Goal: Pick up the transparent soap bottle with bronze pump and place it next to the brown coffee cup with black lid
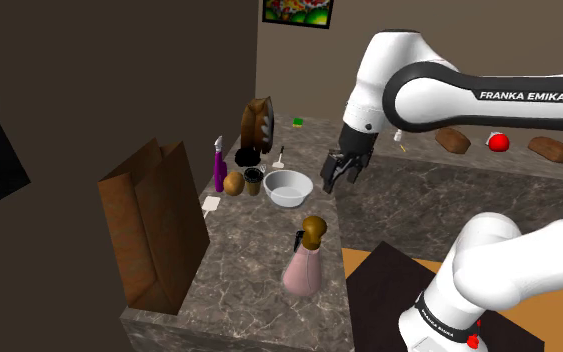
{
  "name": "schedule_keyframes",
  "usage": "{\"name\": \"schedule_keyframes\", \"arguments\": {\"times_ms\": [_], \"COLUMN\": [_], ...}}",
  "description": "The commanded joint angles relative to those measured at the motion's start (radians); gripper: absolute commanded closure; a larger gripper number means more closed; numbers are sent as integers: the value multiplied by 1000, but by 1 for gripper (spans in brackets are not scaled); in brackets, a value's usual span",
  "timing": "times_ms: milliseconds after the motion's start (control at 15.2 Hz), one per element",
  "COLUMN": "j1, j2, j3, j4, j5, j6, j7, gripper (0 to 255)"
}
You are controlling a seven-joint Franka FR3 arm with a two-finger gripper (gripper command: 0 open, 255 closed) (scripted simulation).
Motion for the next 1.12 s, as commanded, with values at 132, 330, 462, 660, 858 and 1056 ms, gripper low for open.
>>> {"name": "schedule_keyframes", "arguments": {"times_ms": [132,330,462,660,858,1056], "j1": [48,84,86,88,91,91], "j2": [14,39,44,58,79,79], "j3": [66,120,124,135,147,147], "j4": [-41,-62,-73,-104,-138,-138], "j5": [77,134,138,146,156,156], "j6": [75,139,155,200,256,256], "j7": [65,114,114,112,111,111], "gripper": [0,0,0,0,0,0]}}
